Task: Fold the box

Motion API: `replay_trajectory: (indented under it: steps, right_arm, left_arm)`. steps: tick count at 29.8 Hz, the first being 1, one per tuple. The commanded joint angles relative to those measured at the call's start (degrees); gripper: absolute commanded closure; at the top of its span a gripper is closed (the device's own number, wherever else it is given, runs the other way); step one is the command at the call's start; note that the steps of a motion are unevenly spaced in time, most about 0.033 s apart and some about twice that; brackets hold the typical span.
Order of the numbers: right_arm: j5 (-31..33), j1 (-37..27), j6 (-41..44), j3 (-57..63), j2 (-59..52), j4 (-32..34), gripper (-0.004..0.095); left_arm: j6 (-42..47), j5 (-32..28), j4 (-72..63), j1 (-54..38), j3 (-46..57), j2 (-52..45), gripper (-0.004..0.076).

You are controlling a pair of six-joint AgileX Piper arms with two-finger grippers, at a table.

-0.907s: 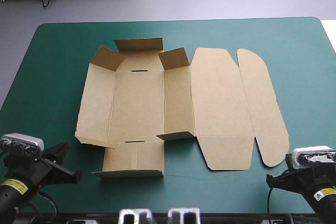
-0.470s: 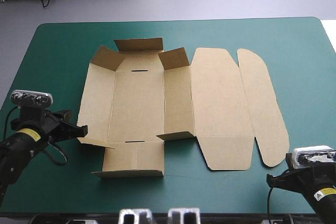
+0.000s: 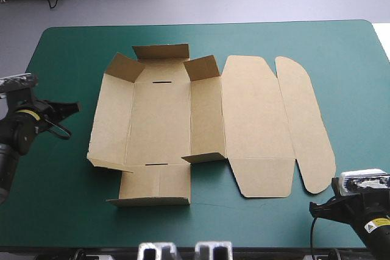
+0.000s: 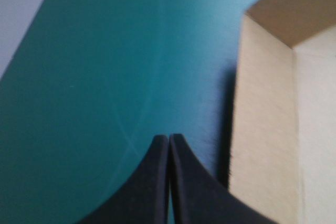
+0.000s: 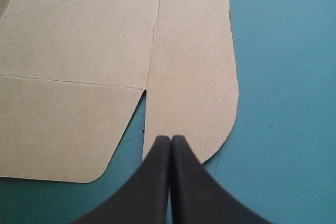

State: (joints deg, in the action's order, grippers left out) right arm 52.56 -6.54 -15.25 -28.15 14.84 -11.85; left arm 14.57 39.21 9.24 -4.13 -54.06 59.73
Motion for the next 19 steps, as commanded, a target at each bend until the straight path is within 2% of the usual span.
replay_trajectory:
  steps: [1, 5, 6, 9, 16, 19]
  right_arm:
    - [-4.01, 0.14, -0.46, -1.58, 0.94, -0.9, 0.0923]
    - [-4.86, 0.14, -0.46, -1.58, 0.94, -0.9, 0.0923]
    - [-5.0, 0.14, -0.46, -1.58, 0.94, -0.9, 0.0923]
    - [-5.1, 0.14, -0.46, -1.58, 0.94, -0.9, 0.0923]
    - [-5.1, 0.14, -0.46, -1.58, 0.94, -0.9, 0.0923]
    - [-5.1, 0.14, -0.46, -1.58, 0.94, -0.9, 0.0923]
  left_arm:
    - [-5.25, 1.21, -7.59, -10.61, -7.82, 4.46, 0.0733]
    - [-20.82, 8.92, -28.82, -21.5, -12.33, 10.28, 0.0734]
    - [-26.67, 13.17, -36.31, -24.36, -13.47, 12.29, 0.0734]
    - [-33.01, 19.8, -45.47, -28.4, -14.18, 16.64, 0.0734]
    - [-36.19, 21.69, -46.4, -28.58, -14.18, 20.28, 0.0732]
    - [-36.35, 21.72, -46.81, -28.58, -14.18, 20.28, 0.0683]
